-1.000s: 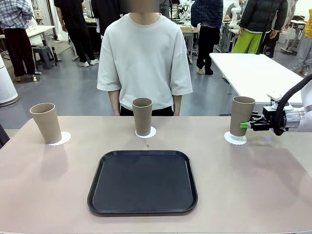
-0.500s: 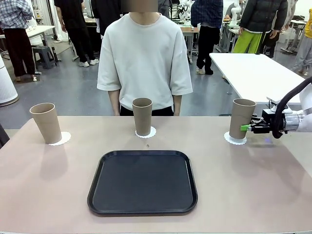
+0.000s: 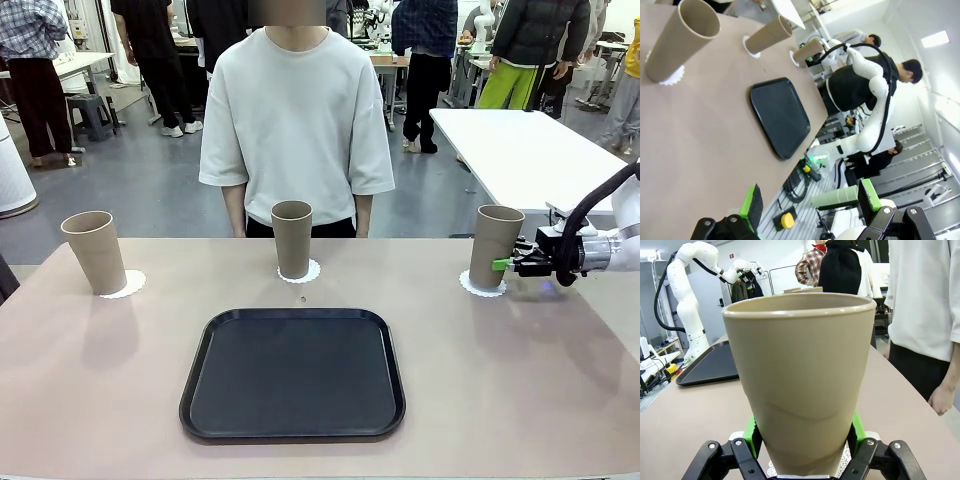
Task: Place coasters on the table and set cups on them.
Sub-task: Take one Reusable plastic cup from the Flat Tray and place it on a coaster set by the human.
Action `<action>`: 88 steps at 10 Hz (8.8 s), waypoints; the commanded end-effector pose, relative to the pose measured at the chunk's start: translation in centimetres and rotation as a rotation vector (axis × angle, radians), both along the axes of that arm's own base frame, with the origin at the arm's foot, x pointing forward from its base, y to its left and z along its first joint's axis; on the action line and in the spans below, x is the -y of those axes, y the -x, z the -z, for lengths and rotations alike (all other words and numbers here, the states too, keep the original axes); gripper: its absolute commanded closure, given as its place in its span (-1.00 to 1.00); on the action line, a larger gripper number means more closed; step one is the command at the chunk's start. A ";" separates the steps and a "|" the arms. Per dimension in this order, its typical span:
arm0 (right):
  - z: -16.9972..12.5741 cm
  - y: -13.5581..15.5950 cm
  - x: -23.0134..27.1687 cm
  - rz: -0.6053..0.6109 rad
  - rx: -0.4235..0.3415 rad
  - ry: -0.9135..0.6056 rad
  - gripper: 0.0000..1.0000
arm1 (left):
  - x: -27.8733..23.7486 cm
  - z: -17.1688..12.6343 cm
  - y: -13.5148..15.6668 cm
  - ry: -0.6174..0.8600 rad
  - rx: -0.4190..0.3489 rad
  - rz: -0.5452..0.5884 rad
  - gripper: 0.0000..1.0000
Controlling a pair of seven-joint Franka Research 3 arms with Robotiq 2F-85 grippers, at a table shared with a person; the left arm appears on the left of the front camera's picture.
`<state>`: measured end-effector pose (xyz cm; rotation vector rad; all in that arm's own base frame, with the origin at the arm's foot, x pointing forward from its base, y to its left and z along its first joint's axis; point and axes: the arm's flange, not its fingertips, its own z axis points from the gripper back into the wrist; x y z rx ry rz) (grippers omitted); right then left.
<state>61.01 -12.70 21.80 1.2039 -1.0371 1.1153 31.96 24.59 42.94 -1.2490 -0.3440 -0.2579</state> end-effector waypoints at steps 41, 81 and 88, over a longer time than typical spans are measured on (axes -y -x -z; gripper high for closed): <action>-31.0 20.4 -6.9 0.104 0.385 1.428 -1.00 | -0.2 -0.1 0.1 0.002 0.008 -0.005 -1.00; -22.9 31.1 13.1 0.419 -0.988 0.102 -1.00 | -0.2 -0.1 0.1 0.002 0.008 -0.005 -1.00; -22.9 31.6 12.5 0.443 -1.011 0.139 -1.00 | -0.2 -0.1 0.1 0.002 0.008 -0.005 -1.00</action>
